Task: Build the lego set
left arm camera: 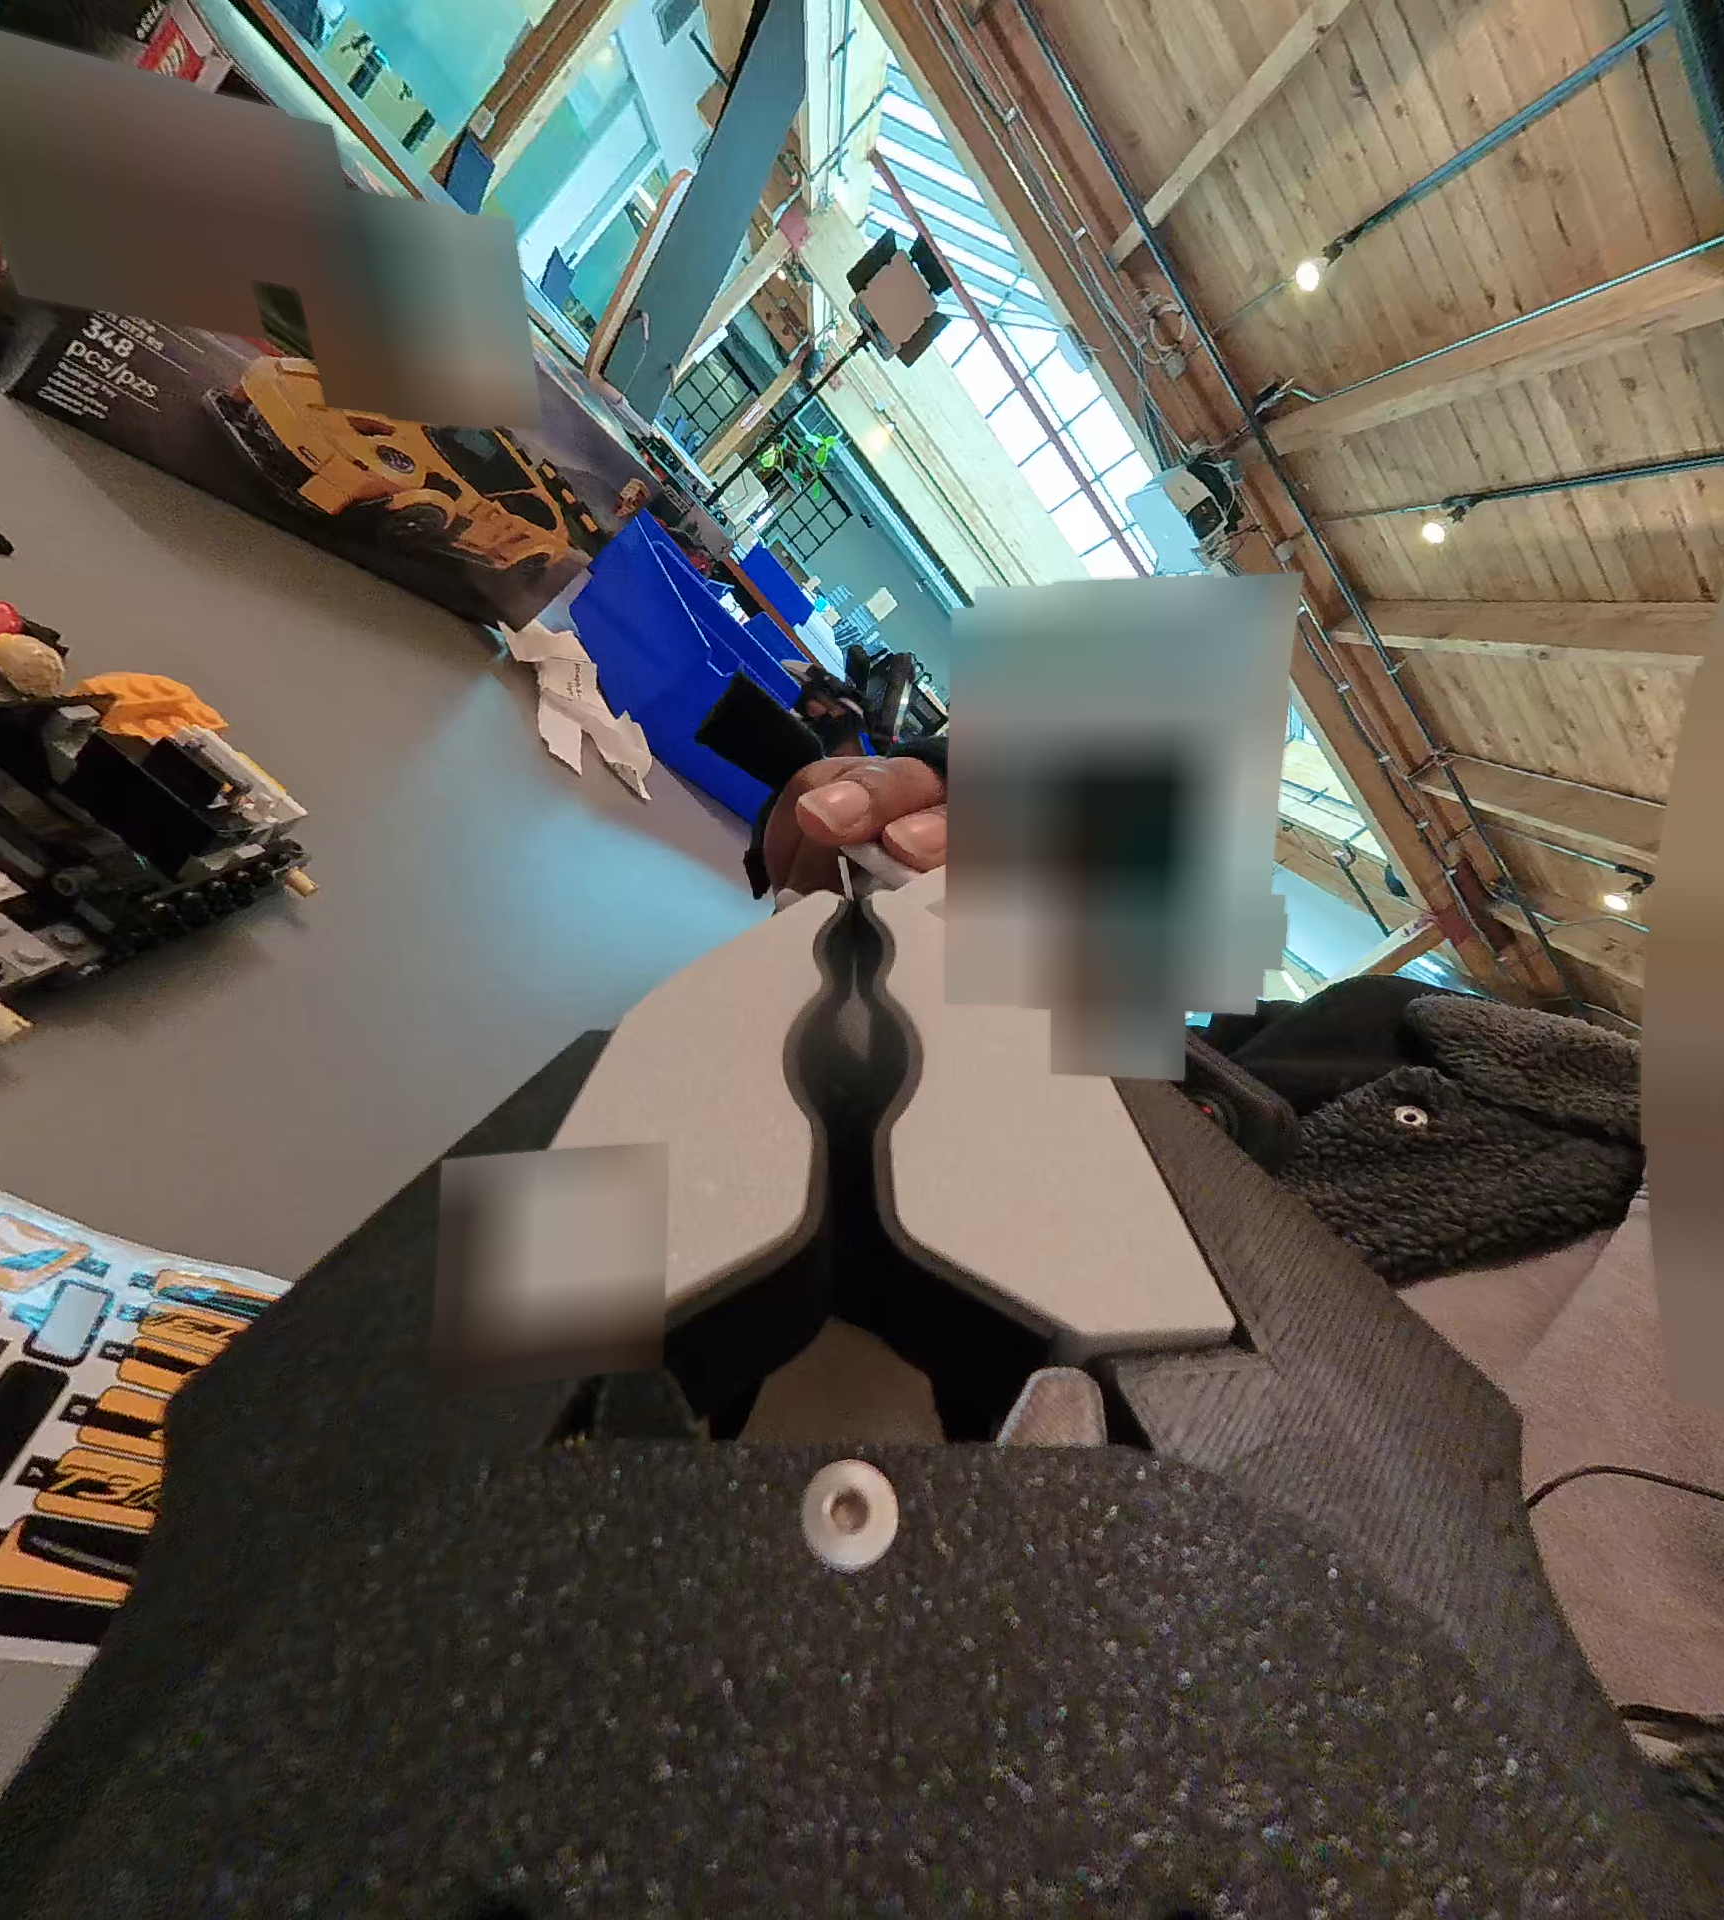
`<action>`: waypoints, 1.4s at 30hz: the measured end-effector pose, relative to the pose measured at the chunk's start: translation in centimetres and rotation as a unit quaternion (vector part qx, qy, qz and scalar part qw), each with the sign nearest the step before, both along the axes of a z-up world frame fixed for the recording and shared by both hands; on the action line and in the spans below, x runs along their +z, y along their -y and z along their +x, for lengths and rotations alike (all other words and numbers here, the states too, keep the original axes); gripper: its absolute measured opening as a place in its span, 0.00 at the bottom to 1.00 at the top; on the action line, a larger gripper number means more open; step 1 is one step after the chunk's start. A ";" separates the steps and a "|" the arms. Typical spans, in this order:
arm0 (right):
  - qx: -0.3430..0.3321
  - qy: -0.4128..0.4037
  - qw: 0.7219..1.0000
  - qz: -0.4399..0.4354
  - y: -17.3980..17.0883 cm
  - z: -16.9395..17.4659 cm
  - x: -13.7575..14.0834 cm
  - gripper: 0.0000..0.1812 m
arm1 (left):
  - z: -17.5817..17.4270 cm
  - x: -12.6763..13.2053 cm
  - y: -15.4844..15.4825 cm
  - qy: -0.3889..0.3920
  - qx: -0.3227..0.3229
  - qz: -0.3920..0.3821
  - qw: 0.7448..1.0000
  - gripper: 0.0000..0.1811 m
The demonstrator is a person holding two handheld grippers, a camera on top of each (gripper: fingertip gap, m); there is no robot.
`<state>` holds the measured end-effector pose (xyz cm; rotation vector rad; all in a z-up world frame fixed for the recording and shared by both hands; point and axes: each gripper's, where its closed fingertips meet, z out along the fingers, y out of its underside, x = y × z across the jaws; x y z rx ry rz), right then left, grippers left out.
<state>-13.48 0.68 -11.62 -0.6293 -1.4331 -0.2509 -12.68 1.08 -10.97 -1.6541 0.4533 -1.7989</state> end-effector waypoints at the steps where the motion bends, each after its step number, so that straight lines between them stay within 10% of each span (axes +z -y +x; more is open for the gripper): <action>1: 0.003 -0.005 1.000 -0.012 0.0 0.0 0.0 0.00 | 0.0 -0.1 0.0 -0.001 0.000 0.001 1.000 0.00; 10: 0.058 -0.073 0.965 -0.247 -0.2 0.3 0.4 0.08 | -0.4 -0.6 -0.3 -0.013 -0.003 0.018 1.000 0.00; 25: 0.144 -0.062 0.689 -0.707 0.4 2.2 -1.3 0.07 | 0.7 -2.7 3.0 -0.083 -0.122 0.102 0.984 0.00; 42: 0.163 -0.024 0.651 -0.741 2.3 1.2 -2.7 0.00 | 0.8 -3.3 3.1 -0.104 -0.129 0.109 0.980 0.00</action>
